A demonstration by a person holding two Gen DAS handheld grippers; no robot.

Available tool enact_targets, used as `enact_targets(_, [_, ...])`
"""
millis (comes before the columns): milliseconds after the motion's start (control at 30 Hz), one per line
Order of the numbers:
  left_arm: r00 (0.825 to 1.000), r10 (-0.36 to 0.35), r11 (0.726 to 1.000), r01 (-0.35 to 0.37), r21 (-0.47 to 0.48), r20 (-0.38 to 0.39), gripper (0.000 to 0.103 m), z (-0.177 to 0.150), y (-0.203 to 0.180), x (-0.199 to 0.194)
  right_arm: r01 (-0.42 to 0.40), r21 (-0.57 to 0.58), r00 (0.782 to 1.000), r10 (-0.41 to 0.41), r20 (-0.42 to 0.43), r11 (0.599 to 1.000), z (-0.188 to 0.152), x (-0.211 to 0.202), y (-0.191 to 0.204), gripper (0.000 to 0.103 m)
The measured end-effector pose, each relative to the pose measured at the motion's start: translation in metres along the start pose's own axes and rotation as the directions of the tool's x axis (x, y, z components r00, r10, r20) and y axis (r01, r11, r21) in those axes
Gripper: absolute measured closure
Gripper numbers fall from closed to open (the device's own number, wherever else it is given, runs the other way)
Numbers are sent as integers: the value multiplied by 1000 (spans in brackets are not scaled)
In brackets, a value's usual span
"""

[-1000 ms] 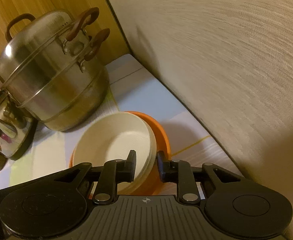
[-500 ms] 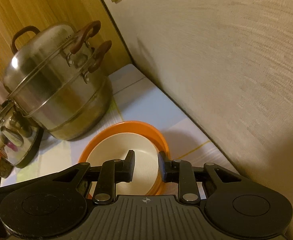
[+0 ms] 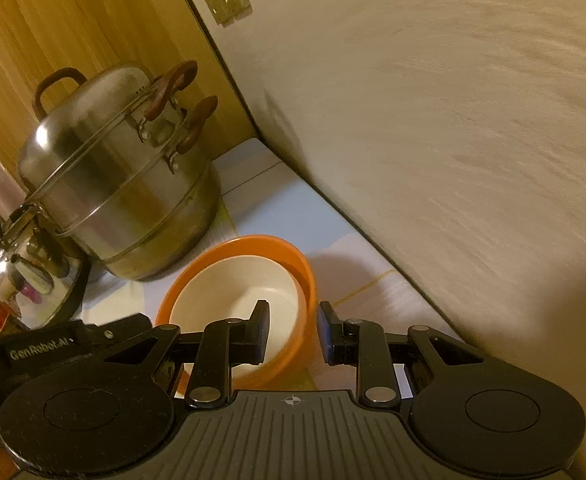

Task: Organize plates and bowls
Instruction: 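Lower the white bowls into the orange bowl with both tools, then open both tools to release the white bowls and withdraw, then move both tools to the steel bowl on the tablecloth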

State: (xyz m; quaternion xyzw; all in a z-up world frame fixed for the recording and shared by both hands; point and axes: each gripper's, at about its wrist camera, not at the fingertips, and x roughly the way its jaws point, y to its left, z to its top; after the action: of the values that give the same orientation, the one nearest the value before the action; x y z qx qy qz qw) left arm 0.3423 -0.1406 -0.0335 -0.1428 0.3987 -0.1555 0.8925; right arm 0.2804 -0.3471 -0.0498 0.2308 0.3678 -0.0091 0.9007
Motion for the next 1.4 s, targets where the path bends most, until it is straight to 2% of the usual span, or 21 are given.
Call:
enact_targets(333, [999,-18,1000,17,9,39,84,-32,-15,-50,31,22,999,-31,-14,999,-31,-55,-16,75])
enact_targets(567, [999,-20,1000,20,-4,35,81,-65,-17,-81,56,31,998,-55,-12,998,-53,-97,-26,63])
enact_targets(800, [1000,-14,1000,14,-15,18,79,-103,-17,-107,88,62,996,-88,-6,994,-78,-136,-34,61])
enact_targets(1133, [998,-34,999,33,-18,-46,78,-151,-25,-124,135,95,990,-131,-46,986,-110,-169,-54,61])
enact_targets(1400, [995,-47,999,48,8,-88,78,-170,-40,-121,141,79,988,-136,-69,987,-121,-173,-59,61])
